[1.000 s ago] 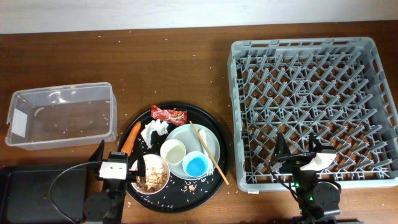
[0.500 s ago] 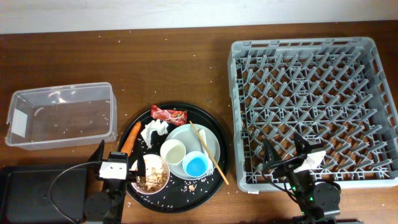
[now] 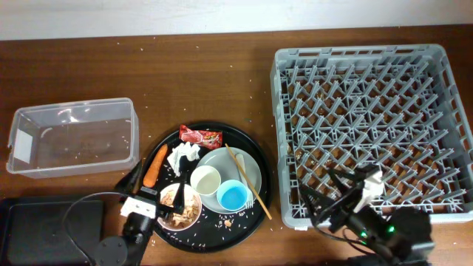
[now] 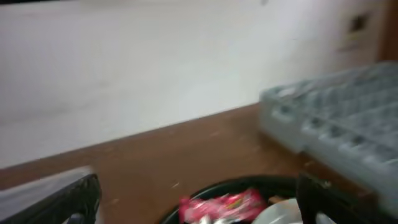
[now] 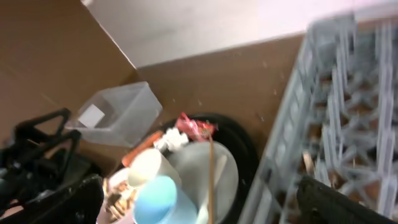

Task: Sort waste into correct bins and load items into the dishwasher rack
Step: 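Reach the left gripper to the tray and grasp the white cup, then pass the white cup from the left gripper to the right gripper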

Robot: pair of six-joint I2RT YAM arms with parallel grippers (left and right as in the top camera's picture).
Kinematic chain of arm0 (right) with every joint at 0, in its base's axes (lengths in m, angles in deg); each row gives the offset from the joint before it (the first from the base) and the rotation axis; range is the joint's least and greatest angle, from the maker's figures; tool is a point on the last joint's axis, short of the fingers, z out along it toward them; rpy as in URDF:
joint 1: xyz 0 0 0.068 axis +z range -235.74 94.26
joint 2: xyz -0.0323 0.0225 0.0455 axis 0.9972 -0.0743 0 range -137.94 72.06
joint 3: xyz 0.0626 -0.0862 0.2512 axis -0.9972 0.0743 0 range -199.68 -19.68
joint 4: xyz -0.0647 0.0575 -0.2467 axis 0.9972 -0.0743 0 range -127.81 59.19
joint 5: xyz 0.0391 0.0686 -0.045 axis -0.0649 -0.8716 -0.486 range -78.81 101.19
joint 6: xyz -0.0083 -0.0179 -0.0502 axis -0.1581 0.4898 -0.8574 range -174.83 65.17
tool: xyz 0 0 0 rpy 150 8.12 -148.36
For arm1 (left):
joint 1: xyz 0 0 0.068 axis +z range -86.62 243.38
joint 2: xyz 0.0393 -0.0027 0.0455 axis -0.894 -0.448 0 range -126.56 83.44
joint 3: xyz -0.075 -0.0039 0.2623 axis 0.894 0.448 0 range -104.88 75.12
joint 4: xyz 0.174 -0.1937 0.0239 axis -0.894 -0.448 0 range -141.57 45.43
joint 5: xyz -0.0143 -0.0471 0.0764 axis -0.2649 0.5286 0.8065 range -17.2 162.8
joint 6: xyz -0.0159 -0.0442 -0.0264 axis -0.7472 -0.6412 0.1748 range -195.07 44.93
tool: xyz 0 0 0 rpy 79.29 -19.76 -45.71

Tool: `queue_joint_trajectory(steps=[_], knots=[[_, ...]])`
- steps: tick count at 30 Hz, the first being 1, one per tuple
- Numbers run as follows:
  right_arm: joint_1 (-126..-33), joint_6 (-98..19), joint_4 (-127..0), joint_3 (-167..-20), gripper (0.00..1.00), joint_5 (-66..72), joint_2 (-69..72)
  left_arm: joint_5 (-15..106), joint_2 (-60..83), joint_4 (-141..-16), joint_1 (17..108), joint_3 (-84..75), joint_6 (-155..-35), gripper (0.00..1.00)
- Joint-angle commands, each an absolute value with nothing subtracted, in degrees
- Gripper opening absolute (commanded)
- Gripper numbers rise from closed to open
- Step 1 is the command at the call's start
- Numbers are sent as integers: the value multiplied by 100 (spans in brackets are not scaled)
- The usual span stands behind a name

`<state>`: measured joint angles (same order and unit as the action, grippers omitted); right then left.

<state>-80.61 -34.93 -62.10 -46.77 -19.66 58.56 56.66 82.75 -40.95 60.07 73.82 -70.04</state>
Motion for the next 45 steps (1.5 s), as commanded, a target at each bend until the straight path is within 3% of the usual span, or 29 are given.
queue_joint_trajectory(steps=[1, 3, 5, 7, 10, 14, 18, 20, 23, 25, 26, 30, 31, 32, 35, 40, 44, 45], knots=[[-8090, -3814, -7202, -6620, 98, -1400, 4437, 5126, 8140, -5879, 6018, 5531, -7959, 99], [-8090, -3862, -9137, -8554, 99, -980, 2962, 5504, 7178, -7859, 6018, 3703, -7961, 99], [-8090, -4107, -10059, -9752, 99, -954, 1933, 5467, 5679, -9435, 6018, 2206, -7961, 99], [-8090, -4087, -10313, -9903, 99, -994, 1469, 5458, 4297, -10414, 6018, 1207, -7959, 99], [-8090, -3436, -11082, -9899, 99, -406, 1216, 4687, 3366, -10519, 6014, 1078, -8022, 99], [-8090, -3440, -11329, -9899, 99, -353, 1216, 5286, 1946, -10849, 5312, 1301, -8059, 97], [-8090, -3440, -11355, -9899, 99, -353, 1205, 6818, 444, -10584, 4468, 1338, -8750, 70], [-8090, -3440, -11423, -9899, 99, -353, 1207, 6706, -332, -10307, 4464, 1338, -8748, 49], [-8090, -3440, -11440, -9899, 99, -353, 1205, 6615, -948, -10003, 4468, 1338, -8746, 38], [-8090, -3440, -11440, -9899, 98, -353, 1205, 6608, -1027, -9857, 4468, 1332, -8748, 5], [-8090, -3442, -11440, -9899, 99, -351, 1207, 6494, -994, -9922, 4488, 1258, -8748, 0], [-8090, -3464, -11281, -9899, 99, -309, 1207, 6510, -358, -11037, 4857, 335, -8671, 0], [-8090, -3755, -11010, -9899, 100, -613, 1262, 5478, 234, -11109, 5251, -49, -8225, 0], [-8090, -4468, -10678, -9899, 95, -1844, 1362, 3576, 665, -10700, 5651, -58, -7764, 0], [-7965, -5045, -9801, -9899, 91, -4316, 1423, 576, 1091, -9776, 5963, -58, -7681, 0], [-6496, -5056, -8267, -9899, 90, -4609, 1131, -506, 1100, -9599, 5850, -58, -7675, 0], [-6035, -5003, -7692, -9899, 89, -4432, 768, -718, 1106, -9599, 5741, -58, -7675, 0], [-5961, -5001, -7659, -9899, 85, -4432, 735, -716, 1106, -9597, 5741, -58, -7675, 0]])
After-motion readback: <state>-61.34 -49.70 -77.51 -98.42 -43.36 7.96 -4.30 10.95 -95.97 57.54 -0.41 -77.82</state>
